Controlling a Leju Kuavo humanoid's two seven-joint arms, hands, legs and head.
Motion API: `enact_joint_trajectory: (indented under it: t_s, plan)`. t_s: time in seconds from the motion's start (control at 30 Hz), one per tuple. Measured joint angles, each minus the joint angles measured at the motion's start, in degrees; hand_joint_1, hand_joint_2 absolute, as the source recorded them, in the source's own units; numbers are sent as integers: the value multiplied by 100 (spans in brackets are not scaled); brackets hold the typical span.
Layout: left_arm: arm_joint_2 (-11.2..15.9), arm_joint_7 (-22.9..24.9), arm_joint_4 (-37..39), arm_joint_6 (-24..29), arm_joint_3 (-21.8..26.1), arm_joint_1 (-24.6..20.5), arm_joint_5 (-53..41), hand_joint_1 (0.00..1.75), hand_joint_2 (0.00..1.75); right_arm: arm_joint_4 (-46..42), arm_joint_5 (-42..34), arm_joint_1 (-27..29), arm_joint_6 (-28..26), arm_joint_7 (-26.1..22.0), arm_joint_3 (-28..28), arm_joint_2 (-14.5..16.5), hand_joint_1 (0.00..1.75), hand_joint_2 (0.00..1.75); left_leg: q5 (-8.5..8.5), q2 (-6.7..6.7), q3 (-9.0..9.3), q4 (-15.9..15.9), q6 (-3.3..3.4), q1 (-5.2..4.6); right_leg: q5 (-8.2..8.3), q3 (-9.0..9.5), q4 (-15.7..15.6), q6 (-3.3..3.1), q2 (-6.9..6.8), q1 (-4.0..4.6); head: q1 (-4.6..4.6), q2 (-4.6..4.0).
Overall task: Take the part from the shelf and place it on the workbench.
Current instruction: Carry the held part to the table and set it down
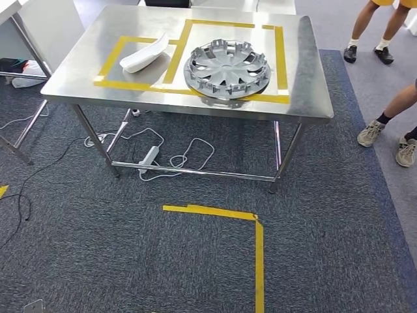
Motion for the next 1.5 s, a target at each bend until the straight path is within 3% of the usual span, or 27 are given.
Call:
enact_joint_trajectory:
  t_s: [0.07, 0.1, 0.17, 0.2, 0.27, 0.33, 0.37, 0.4, 0.43, 0.5, 0.57, 0.6, 0.67, 0.73, 0.77, 0.83, 0.9, 0.93, 0.97, 1.03, 1.1, 1.23, 1.4, 1.5]
  plan:
    - [3, 72, 25, -50, 1, 7, -114, 0, 0, -2, 38, -21, 18, -20, 7, 0, 0, 0, 82, 2, -84, 47, -45, -16, -17, 493, -764, -36, 2, 17, -5, -1]
    - [4, 113, 40, -91, 0, 13, -189, 0, 0, -2, 67, -28, 31, -36, 10, 1, 0, 0, 132, 4, -116, 52, -71, -19, -65, 584, -941, -45, 4, 25, -7, -1]
    - [12, 190, 73, -185, -2, 31, -335, 0, 0, 4, 132, -31, 53, -61, 14, 5, 0, 0, 207, -4, -158, 55, -124, -10, -16, 528, -1006, -81, -2, 18, -4, -1]
    - [16, 220, 95, -238, -3, 46, -402, 0, 0, 9, 157, -33, 58, -70, 13, 8, 0, 0, 137, -18, -184, 99, -157, -5, 35, 474, -1010, -121, -11, 8, -7, -1]
    - [41, 255, 132, -344, -3, 73, -510, 0, 0, 15, 188, -44, 58, -85, 8, 14, 0, 0, -302, -45, -293, 487, -224, 14, 138, 361, -1024, -208, -33, -12, -20, -1]
    - [66, 263, 162, -446, -4, 86, -582, 0, 0, 15, 200, -50, 54, -96, 5, 13, 0, 0, -836, -51, -427, 1211, -278, 38, 225, 232, -1012, -247, -45, 0, -35, 0]
    - [77, 262, 176, -491, -4, 86, -608, 0, 0, 16, 202, -50, 49, -97, 5, 13, 0, 0, -943, -51, -453, 1519, -295, 46, 269, 161, -999, -248, -52, 3, -36, 0]
    - [84, 261, 187, -527, -5, 88, -627, 0, 0, 16, 202, -50, 44, -98, 4, 13, 0, 0, -895, -51, -415, 1673, -304, 54, 310, 101, -978, -245, -57, 5, -37, 0]
    - [93, 256, 195, -560, -5, 89, -648, 0, 0, 17, 201, -50, 37, -99, 4, 13, 0, 0, -734, -51, -295, 1635, -304, 61, 349, 38, -950, -239, -60, 4, -37, 0]
    - [113, 240, 203, -606, -5, 90, -693, 0, 0, 17, 194, -49, 27, -103, 5, 13, 0, 0, -403, -53, 182, 998, -278, 69, 418, -63, -885, -212, -59, 3, -38, 1]
    - [128, 224, 205, -622, -5, 85, -734, 0, 0, 18, 190, -51, 19, -108, 5, 14, 0, 0, -393, -59, 653, 234, -228, 54, 481, -143, -837, -164, -57, 14, -35, 0]
    - [133, 218, 208, -623, -5, 82, -747, 0, 0, 19, 190, -55, 16, -110, 5, 15, 0, 0, -461, -61, 759, 26, -204, 43, 513, -172, -826, -135, -57, 19, -33, 0]
    - [141, 214, 217, -622, -5, 76, -771, 0, 0, 21, 208, -62, 17, -129, 6, 15, 0, 0, -506, -60, 777, -109, -142, 42, 573, -229, -810, -74, -59, 29, -32, -1]
    - [144, 214, 234, -621, -5, 66, -794, 0, 0, 25, 242, -66, 21, -156, 4, 15, 0, 0, -470, -46, 722, -156, -55, 68, 457, -350, -663, -16, -36, 33, -23, -1]
    - [143, 215, 244, -620, -5, 64, -804, 0, 0, 27, 256, -69, 22, -167, 3, 15, 0, 0, -433, -38, 683, -166, -14, 79, 287, -463, -427, 9, -23, 31, -16, -1]
    - [141, 215, 263, -620, -4, 65, -816, 0, 0, 32, 268, -76, 23, -174, 1, 15, 0, 0, -370, -26, 588, -148, 28, 63, -161, -768, 341, 43, -6, 21, -9, -1]
    - [139, 215, 281, -621, -4, 66, -824, 0, 0, 39, 276, -77, 24, -180, -2, 15, 0, 0, -314, -16, 500, -126, 35, 38, -373, -918, 876, 47, -6, 19, -11, -1]
    - [139, 216, 290, -626, -4, 66, -833, 0, 0, 44, 290, -77, 26, -191, -7, 15, 0, 0, -293, -13, 467, -115, 34, 26, -320, -832, 829, 37, -6, 19, -11, -1]
    - [139, 218, 299, -636, -4, 65, -849, 0, 0, 50, 314, -79, 29, -210, -17, 15, 0, 0, -275, -13, 447, -105, 32, 14, -178, -625, 550, 15, -6, 22, -12, -1]
    - [139, 224, 310, -659, -4, 61, -883, 0, 0, 59, 377, -98, 43, -255, -46, 14, 0, 0, -251, -14, 421, -77, 11, -14, 104, -71, -335, -53, -7, 35, -12, -1]
    - [142, 230, 315, -675, -2, 47, -905, 0, 0, 67, 416, -126, 57, -289, -69, 14, 0, 0, -237, -13, 382, -35, -21, -40, 190, 209, -864, -101, -2, 45, -19, -1]
    - [144, 277, 316, -717, 1, 27, -1000, 0, 0, 105, 471, -135, 54, -306, -113, 15, 0, 0, -219, -15, 334, -7, 25, -42, 198, 187, -910, -99, -6, 56, -22, -1]
    - [144, 325, 316, -745, 3, 27, -1062, 0, 0, 143, 506, -167, 44, -310, -137, 15, 0, 0, -162, -18, 333, -39, -51, -27, 221, 168, -898, -136, -10, 73, -24, -1]
    - [144, 327, 316, -750, 6, 27, -1064, 0, 0, 158, 509, -169, 43, -310, -148, 15, 0, 0, -153, -20, 328, -31, -63, -21, 234, 162, -895, -142, -11, 77, -22, -1]
